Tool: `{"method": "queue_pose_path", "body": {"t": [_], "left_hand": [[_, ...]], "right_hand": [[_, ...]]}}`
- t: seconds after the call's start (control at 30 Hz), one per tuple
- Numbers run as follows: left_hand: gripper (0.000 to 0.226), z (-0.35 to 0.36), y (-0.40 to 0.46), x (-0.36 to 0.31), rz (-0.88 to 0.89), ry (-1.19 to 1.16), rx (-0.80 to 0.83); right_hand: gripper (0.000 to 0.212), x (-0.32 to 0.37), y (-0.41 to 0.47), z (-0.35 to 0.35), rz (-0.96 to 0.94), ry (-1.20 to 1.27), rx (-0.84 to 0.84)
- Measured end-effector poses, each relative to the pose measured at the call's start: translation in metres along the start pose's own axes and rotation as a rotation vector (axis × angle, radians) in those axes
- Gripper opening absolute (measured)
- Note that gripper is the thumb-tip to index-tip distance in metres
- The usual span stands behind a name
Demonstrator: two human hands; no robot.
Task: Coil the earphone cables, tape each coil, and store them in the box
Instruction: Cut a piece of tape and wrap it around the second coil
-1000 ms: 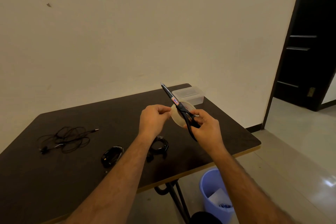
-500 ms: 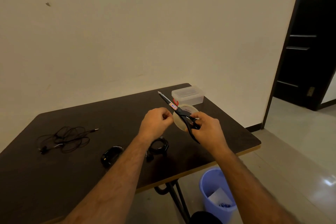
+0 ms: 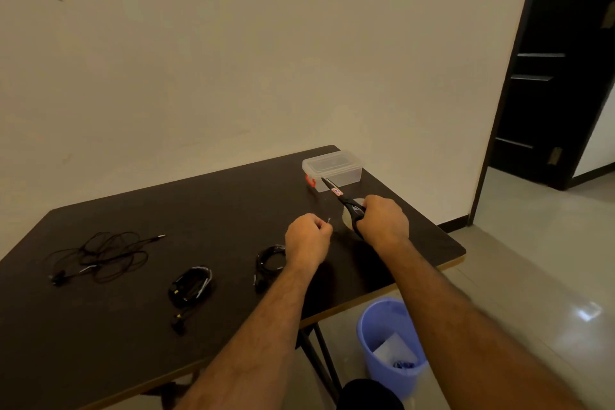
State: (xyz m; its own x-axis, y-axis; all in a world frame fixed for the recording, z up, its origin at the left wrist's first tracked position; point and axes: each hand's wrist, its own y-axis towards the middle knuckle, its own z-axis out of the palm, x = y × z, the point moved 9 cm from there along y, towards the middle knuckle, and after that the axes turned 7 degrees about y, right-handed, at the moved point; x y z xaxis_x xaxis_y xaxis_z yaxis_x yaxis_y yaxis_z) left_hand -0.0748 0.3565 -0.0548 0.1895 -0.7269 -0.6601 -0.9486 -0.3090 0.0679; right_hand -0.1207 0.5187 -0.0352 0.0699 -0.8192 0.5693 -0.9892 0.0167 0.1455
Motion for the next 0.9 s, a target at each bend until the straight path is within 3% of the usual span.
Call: {"method": "queue_pose_path", "body": {"t": [0.17,0.43,0.9], "left_hand": [[0.014,0.01,0.002,0.019,-0.191,-0.193,0.027],[0.016,0.011,0.004,0.026,-0.276,-0.213,0.042],[0.018,0.004,-0.002,0.032,-0.304,-0.223,0.049]], "right_hand": [[0.026,-0.01,0.012,0.006,0.0,0.071,0.123],[0.037,-0.029,0.024,0.004,-0.071,0.064,0.227],[0.041,-0.017,0.036,0.009,0.002,-0.033,0.161]]}}
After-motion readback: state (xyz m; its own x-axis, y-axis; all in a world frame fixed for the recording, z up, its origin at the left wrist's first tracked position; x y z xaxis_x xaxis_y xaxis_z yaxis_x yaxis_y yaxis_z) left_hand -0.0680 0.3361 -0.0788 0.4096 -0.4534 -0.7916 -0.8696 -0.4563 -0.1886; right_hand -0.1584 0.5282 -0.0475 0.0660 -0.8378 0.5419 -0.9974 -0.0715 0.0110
